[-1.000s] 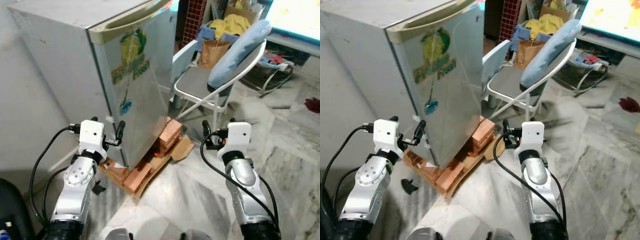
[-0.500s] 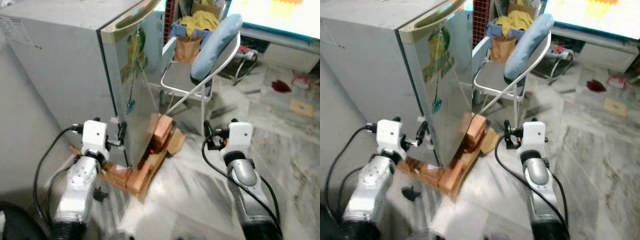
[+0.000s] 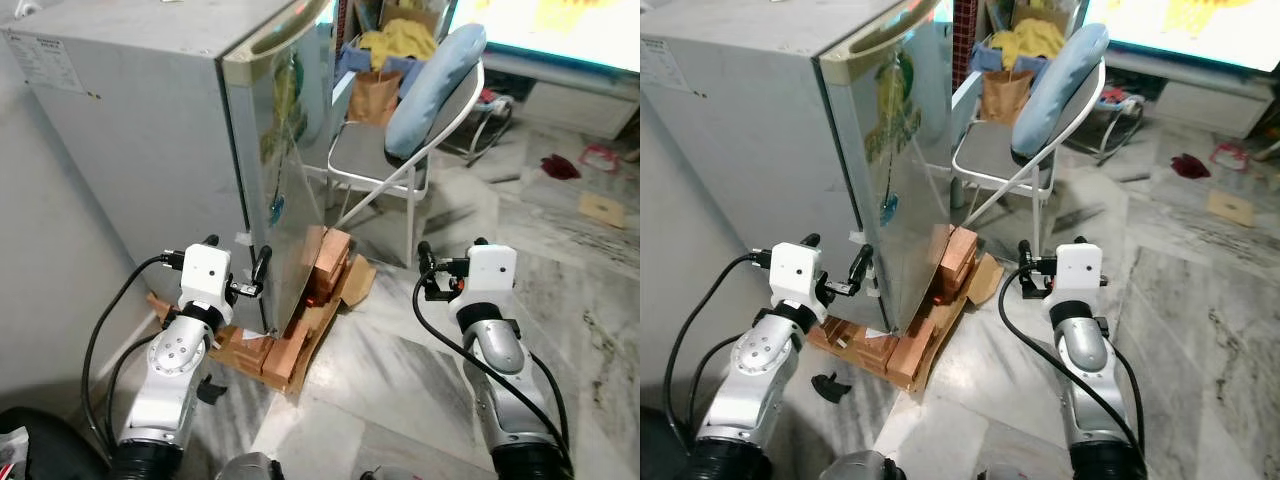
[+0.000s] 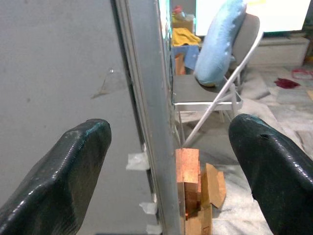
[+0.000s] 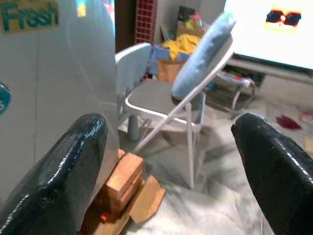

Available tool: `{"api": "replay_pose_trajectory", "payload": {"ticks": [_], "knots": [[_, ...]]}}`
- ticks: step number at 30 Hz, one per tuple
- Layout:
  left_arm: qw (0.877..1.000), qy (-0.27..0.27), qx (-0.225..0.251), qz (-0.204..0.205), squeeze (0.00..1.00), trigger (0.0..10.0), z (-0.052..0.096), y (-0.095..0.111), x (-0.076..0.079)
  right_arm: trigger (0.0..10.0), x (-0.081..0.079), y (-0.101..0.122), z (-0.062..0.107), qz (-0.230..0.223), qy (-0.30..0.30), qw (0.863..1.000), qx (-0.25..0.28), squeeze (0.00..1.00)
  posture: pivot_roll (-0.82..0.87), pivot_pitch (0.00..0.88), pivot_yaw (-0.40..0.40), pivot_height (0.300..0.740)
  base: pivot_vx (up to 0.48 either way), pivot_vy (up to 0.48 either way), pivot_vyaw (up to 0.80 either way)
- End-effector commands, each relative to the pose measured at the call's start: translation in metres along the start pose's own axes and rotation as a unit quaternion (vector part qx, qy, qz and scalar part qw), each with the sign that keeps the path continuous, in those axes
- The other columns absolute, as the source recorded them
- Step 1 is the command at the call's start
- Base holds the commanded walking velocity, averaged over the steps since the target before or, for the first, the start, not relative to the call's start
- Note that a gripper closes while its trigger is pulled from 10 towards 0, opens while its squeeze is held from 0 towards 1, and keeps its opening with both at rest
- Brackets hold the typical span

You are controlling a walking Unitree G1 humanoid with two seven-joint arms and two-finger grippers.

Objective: Restocking fridge

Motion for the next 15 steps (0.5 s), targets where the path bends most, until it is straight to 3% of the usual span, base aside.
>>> {"api": "replay_pose_trajectory", "payload": {"ticks": [1, 3, 14, 15], "knots": [[1.000, -0.011, 0.009, 0.000, 0.00, 10.0, -0.0023, 0.0048, 0.0074, 10.0, 0.0048, 0.0023, -0.0006, 0.005, -0.005, 1.000, 0.004, 0.00, 0.02, 0.000, -0.006, 0.740, 0.244, 0.379, 0.00], [1.000, -0.012, 0.009, -0.001, 0.00, 10.0, -0.0019, 0.0045, 0.0083, 10.0, 0.0052, 0.0026, -0.0007, 0.006, -0.005, 1.000, 0.005, 0.00, 0.02, 0.000, -0.006, 0.740, 0.242, 0.319, 0.00], [1.000, -0.015, 0.014, -0.012, 0.00, 10.0, -0.0022, 0.0056, 0.0097, 10.0, 0.0046, 0.0019, -0.0012, 0.009, -0.005, 1.000, 0.003, 0.00, 0.02, 0.000, -0.009, 0.740, 0.000, 0.000, 0.00], [1.000, -0.014, 0.013, -0.011, 0.00, 10.0, -0.0023, 0.0057, 0.0095, 10.0, 0.0062, 0.0011, -0.0007, 0.010, -0.008, 1.000, 0.000, 0.00, 0.02, 0.001, -0.009, 0.740, 0.000, 0.000, -0.80]]}}
Point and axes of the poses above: a point about 5 cm out from each wrist's last joint towards the gripper, its own z axis pointing back from the gripper into the wrist, its own y axis along the axis of the wrist's last joint, x = y × z, the point moved 2 cm from there along -z, pointing out of the wrist towards the gripper, and after that the axes turned 1 degree about -z, right-handed, at the moved point
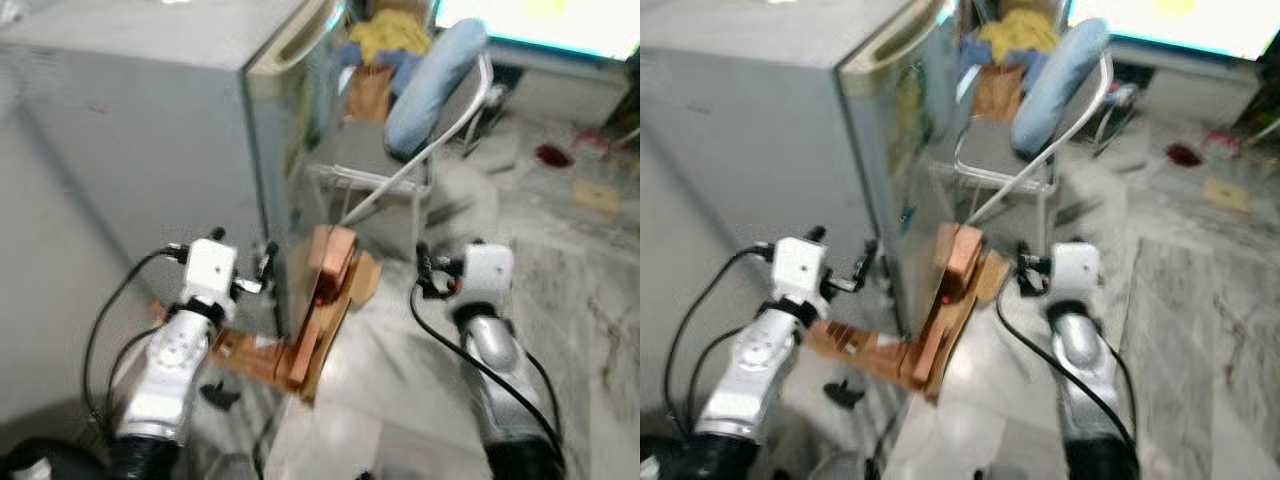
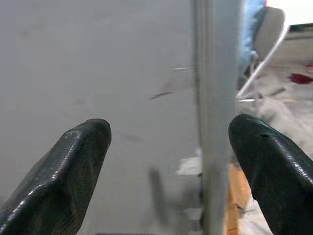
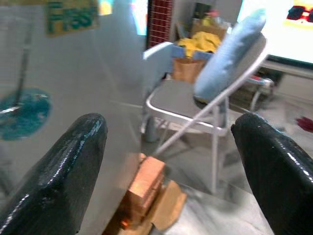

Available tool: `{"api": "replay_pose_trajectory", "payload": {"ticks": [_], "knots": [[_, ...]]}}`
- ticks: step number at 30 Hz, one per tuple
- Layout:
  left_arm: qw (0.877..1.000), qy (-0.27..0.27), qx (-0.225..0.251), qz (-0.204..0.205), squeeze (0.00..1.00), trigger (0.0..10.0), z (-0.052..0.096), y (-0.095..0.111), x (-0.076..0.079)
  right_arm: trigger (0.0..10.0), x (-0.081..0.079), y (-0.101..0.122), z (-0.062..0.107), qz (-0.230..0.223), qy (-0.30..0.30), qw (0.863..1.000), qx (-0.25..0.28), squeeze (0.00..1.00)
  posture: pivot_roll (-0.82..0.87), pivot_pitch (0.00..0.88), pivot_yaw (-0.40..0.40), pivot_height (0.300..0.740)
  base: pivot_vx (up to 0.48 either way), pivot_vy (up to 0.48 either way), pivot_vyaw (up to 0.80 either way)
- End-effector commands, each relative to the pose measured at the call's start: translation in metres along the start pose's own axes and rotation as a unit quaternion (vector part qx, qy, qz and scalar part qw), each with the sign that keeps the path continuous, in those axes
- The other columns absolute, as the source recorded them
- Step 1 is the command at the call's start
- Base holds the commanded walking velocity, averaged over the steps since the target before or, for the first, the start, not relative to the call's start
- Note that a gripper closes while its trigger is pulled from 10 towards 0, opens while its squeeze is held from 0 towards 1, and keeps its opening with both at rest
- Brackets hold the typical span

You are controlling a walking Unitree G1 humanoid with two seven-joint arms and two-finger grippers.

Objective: Restocking fridge

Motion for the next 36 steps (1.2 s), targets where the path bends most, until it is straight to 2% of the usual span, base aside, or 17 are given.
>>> {"api": "replay_pose_trajectory", "payload": {"ticks": [1, 10, 21, 27, 32, 36], "knots": [[1.000, -0.010, 0.006, 0.001, 0.00, 10.0, -0.002, 0.004, 0.008, 10.0, 0.012, 0.000, 0.002, 0.006, -0.018, 1.000, -0.004, 0.00, 0.02, 0.001, -0.009, 0.740, 0.000, 0.000, -0.80], [1.000, -0.018, 0.009, 0.017, 0.00, 10.0, -0.003, 0.004, 0.009, 10.0, 0.020, 0.000, 0.004, 0.016, -0.025, 1.000, -0.001, 0.00, 0.00, 0.000, -0.006, 0.740, 0.000, 0.000, -0.64], [0.999, -0.025, 0.023, 0.032, 0.00, 10.0, -0.011, 0.009, 0.010, 10.0, 0.016, 0.004, -0.002, 0.017, -0.022, 1.000, 0.009, 0.00, -0.01, 0.000, 0.000, 0.740, 0.071, 0.000, 0.00], [0.999, -0.029, 0.025, 0.038, 0.00, 10.0, -0.012, 0.011, 0.015, 10.0, 0.019, 0.006, 0.004, 0.021, -0.024, 0.999, 0.010, 0.00, -0.02, 0.000, 0.002, 0.740, 0.311, 0.000, 0.00], [0.999, -0.030, 0.028, 0.036, 0.00, 10.0, -0.013, 0.014, 0.015, 10.0, 0.022, 0.009, 0.006, 0.018, -0.030, 0.999, 0.010, 0.00, -0.01, 0.010, -0.002, 0.740, 0.163, 0.000, -0.73], [0.999, -0.018, 0.029, 0.033, 0.00, 10.0, -0.010, 0.016, 0.010, 10.0, 0.019, 0.003, 0.011, 0.020, -0.024, 1.000, 0.000, 0.00, -0.01, 0.024, -0.013, 0.740, 0.000, 0.000, -0.25]]}}
Point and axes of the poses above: a point about 5 cm out from each wrist's last joint towards the gripper, its own z axis pointing back from the gripper into the wrist, its own y axis along the axis of the wrist's last joint, x = y × z, the point moved 2 cm from there along -z, pointing out of the wrist towards the gripper, and after that the axes turned 1 degree about -z, right-handed, at the moved point
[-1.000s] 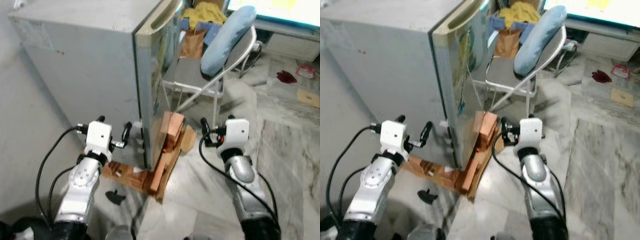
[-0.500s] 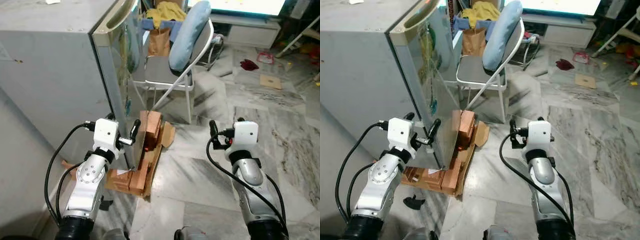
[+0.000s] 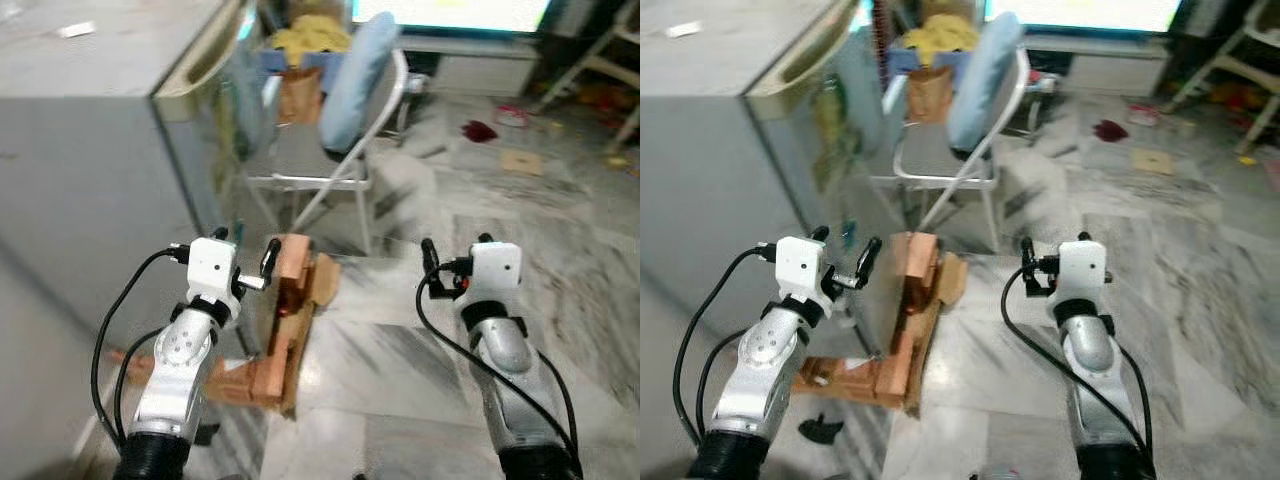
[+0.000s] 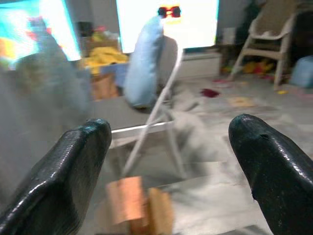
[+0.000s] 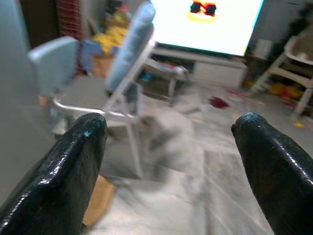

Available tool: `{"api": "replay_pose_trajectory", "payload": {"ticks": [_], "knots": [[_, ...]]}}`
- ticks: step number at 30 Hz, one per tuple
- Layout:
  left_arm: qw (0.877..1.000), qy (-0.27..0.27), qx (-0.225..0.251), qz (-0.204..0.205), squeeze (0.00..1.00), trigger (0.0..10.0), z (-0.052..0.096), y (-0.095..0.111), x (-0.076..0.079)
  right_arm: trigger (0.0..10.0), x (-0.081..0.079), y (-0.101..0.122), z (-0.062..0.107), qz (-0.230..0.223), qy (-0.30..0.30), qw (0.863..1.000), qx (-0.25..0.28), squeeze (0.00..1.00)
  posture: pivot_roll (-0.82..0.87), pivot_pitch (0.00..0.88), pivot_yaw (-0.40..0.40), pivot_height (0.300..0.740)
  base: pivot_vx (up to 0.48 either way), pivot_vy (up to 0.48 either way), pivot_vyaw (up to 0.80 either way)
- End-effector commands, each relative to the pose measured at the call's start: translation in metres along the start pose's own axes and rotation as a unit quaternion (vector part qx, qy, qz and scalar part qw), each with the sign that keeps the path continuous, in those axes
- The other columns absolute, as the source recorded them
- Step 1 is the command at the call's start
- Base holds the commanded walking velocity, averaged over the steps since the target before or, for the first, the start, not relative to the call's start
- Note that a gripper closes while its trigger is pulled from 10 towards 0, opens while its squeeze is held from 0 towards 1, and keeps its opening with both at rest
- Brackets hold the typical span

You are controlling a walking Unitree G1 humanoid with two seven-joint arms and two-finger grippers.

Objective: Restocking fridge

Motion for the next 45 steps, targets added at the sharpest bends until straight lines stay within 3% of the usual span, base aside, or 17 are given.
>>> {"api": "replay_pose_trajectory", "payload": {"ticks": [1, 6, 12, 18, 34, 45], "knots": [[1.000, 0.018, -0.006, -0.005, 0.00, 10.0, 0.005, 0.000, -0.011, 10.0, -0.008, 0.003, 0.002, -0.002, 0.010, 1.000, 0.003, 0.00, -0.01, 0.025, -0.014, 0.740, 0.000, 0.000, 0.00], [0.997, 0.077, -0.002, -0.006, 0.00, 10.0, -0.004, 0.003, -0.031, 10.0, -0.009, 0.006, 0.004, 0.001, 0.014, 1.000, 0.001, 0.00, -0.02, 0.035, -0.024, 0.740, 0.000, 0.000, 0.00], [0.996, 0.091, 0.001, -0.008, 0.00, 10.0, -0.007, 0.007, -0.042, 10.0, -0.003, 0.001, 0.010, 0.009, 0.015, 1.000, -0.014, 0.00, -0.03, 0.057, -0.029, 0.740, 0.000, 0.000, 0.00], [0.996, 0.088, -0.005, -0.012, 0.00, 10.0, -0.008, 0.004, -0.046, 10.0, -0.004, 0.004, 0.008, -0.005, 0.006, 1.000, -0.015, 0.00, -0.03, 0.063, -0.024, 0.740, 0.000, 0.000, 0.00], [0.995, 0.097, -0.006, -0.030, 0.00, 10.0, -0.044, 0.011, -0.058, 10.0, -0.008, 0.007, 0.019, 0.012, 0.020, 1.000, -0.016, 0.00, -0.07, 0.068, -0.009, 0.740, 0.000, 0.000, 0.00], [0.994, 0.099, -0.012, -0.037, 0.00, 10.0, -0.055, 0.012, -0.059, 10.0, -0.004, 0.006, 0.026, 0.012, 0.015, 1.000, -0.024, 0.00, -0.08, 0.076, -0.002, 0.740, 0.000, 0.000, 0.00]]}}
Point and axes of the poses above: a point about 5 cm out from each wrist's last joint towards the gripper, its own z axis pointing back from the gripper into the wrist, its own y axis along the axis of the wrist's last joint, x = y × z, the point moved 2 cm from there along -z, pointing out of the wrist towards the gripper, and after that the axes turned 1 degree about -z, right-handed, at the moved point
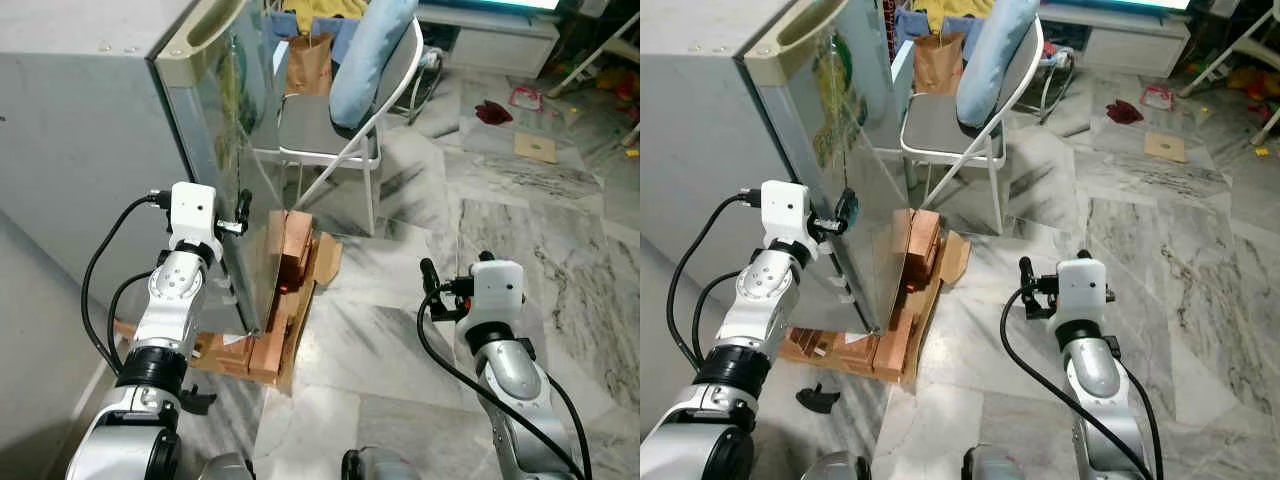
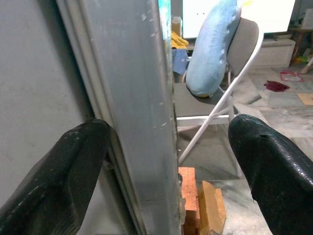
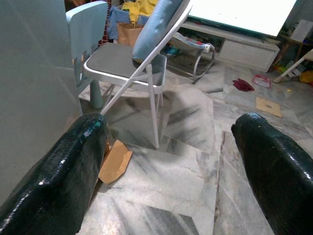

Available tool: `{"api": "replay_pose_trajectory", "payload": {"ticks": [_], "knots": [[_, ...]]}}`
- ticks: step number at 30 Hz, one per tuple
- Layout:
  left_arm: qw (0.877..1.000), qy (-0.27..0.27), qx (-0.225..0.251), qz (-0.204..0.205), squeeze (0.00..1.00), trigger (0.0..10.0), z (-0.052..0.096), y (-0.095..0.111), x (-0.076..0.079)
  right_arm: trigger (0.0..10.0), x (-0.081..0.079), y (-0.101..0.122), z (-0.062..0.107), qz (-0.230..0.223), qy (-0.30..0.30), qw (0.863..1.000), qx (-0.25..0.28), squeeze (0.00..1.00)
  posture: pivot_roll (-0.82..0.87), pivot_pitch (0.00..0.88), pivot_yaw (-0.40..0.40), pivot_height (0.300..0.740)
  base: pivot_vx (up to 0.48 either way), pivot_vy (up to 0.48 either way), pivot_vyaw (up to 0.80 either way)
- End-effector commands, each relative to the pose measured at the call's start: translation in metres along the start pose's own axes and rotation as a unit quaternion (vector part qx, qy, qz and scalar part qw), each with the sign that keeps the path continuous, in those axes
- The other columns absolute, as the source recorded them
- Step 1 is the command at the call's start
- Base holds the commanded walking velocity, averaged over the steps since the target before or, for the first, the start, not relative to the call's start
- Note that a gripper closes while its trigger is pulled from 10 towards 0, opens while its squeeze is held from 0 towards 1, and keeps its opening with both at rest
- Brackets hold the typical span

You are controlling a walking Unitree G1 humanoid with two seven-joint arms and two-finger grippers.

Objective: Restocking fridge

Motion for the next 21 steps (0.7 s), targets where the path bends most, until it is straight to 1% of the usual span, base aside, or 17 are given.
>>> {"api": "replay_pose_trajectory", "payload": {"ticks": [1, 3, 5, 6, 7, 9, 10, 12, 14, 15, 16, 17, 18, 19, 20, 21], "knots": [[0.999, -0.023, 0.018, -0.026, 0.00, 10.0, -0.007, 0.011, 0.008, 10.0, 0.002, 0.004, 0.001, -0.001, -0.002, 1.000, 0.003, 0.00, -0.08, 0.078, -0.004, 0.740, 0.000, 0.000, 0.00], [0.997, -0.046, 0.031, -0.049, 0.00, 10.0, -0.007, 0.016, 0.015, 10.0, 0.001, 0.004, 0.001, -0.001, -0.002, 1.000, 0.002, 0.00, -0.08, 0.078, -0.004, 0.740, 0.000, 0.000, 0.00], [0.995, -0.078, 0.042, -0.054, 0.00, 10.0, -0.006, 0.020, 0.027, 10.0, 0.001, 0.004, 0.000, -0.002, -0.001, 1.000, 0.003, 0.00, -0.08, 0.079, -0.008, 0.740, 0.000, 0.000, 0.00], [0.989, -0.120, 0.059, -0.064, 0.00, 10.0, -0.003, 0.025, 0.043, 10.0, 0.001, 0.005, -0.001, -0.002, 0.000, 1.000, 0.003, 0.00, -0.08, 0.078, -0.013, 0.740, 0.000, 0.000, 0.00], [0.984, -0.147, 0.069, -0.070, 0.00, 10.0, -0.001, 0.028, 0.054, 10.0, 0.001, 0.005, -0.001, -0.003, 0.000, 1.000, 0.002, 0.00, -0.07, 0.078, -0.017, 0.740, 0.000, 0.000, 0.00], [0.981, -0.164, 0.076, -0.075, 0.00, 10.0, 0.000, 0.030, 0.062, 10.0, 0.000, 0.005, -0.001, -0.004, 0.000, 1.000, 0.001, 0.00, -0.07, 0.078, -0.017, 0.740, 0.000, 0.000, 0.00], [0.976, -0.191, 0.077, -0.069, 0.00, 10.0, -0.001, 0.032, 0.075, 10.0, 0.000, 0.003, 0.000, -0.008, 0.000, 1.000, -0.003, 0.00, -0.06, 0.078, -0.020, 0.740, 0.000, 0.000, 0.00], [0.972, -0.210, 0.079, -0.066, 0.00, 10.0, -0.002, 0.034, 0.086, 10.0, -0.001, 0.003, 0.001, -0.011, 0.000, 1.000, -0.006, 0.00, -0.06, 0.075, -0.024, 0.740, 0.000, 0.000, 0.00], [0.971, -0.213, 0.081, -0.066, 0.00, 10.0, -0.002, 0.034, 0.089, 10.0, -0.001, 0.002, 0.002, -0.011, 0.000, 1.000, -0.007, 0.00, -0.06, 0.075, -0.024, 0.740, 0.000, 0.000, 0.00], [0.965, -0.239, 0.087, -0.058, 0.00, 10.0, -0.001, 0.039, 0.101, 10.0, -0.001, 0.002, 0.003, -0.012, 0.000, 1.000, -0.007, 0.00, -0.06, 0.075, -0.024, 0.740, 0.000, 0.000, 0.00], [0.954, -0.281, 0.100, -0.042, 0.00, 10.0, 0.003, 0.047, 0.119, 10.0, -0.001, 0.002, 0.006, -0.014, -0.002, 1.000, -0.008, 0.00, -0.06, 0.075, -0.026, 0.740, 0.000, 0.000, 0.00], [0.954, -0.281, 0.100, -0.042, 0.00, 10.0, 0.003, 0.047, 0.119, 10.0, -0.001, 0.002, 0.006, -0.014, -0.002, 1.000, -0.008, 0.00, -0.06, 0.075, -0.026, 0.740, 0.000, 0.000, 0.00], [0.908, -0.395, 0.137, -0.021, 0.00, 10.0, 0.023, 0.068, 0.164, 10.0, 0.001, 0.001, 0.010, -0.018, -0.006, 1.000, -0.011, 0.00, -0.06, 0.071, -0.024, 0.740, 0.000, 0.000, 0.00], [0.892, -0.426, 0.149, -0.018, 0.00, 10.0, 0.031, 0.075, 0.176, 10.0, 0.001, 0.000, 0.010, -0.018, -0.007, 1.000, -0.012, 0.00, -0.06, 0.071, -0.024, 0.740, 0.000, 0.000, 0.00], [0.892, -0.426, 0.149, -0.018, 0.00, 10.0, 0.031, 0.075, 0.176, 10.0, 0.001, 0.000, 0.010, -0.018, -0.007, 1.000, -0.012, 0.00, -0.06, 0.071, -0.024, 0.740, 0.000, 0.000, 0.00], [0.886, -0.436, 0.154, -0.014, 0.00, 10.0, 0.035, 0.078, 0.181, 10.0, 0.001, 0.000, 0.011, -0.018, -0.009, 1.000, -0.012, 0.00, -0.06, 0.073, -0.018, 0.740, 0.000, 0.000, 0.00]]}}
Point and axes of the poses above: a point about 5 cm out from each wrist's last joint towards the gripper, its own z axis pointing back from the gripper into the wrist, its own y axis along the axis of the wrist's last joint, x = y × z, the point moved 2 cm from there along -z, pointing out of the wrist towards the gripper, and after that the axes turned 1 degree about -z, right-handed, at the moved point
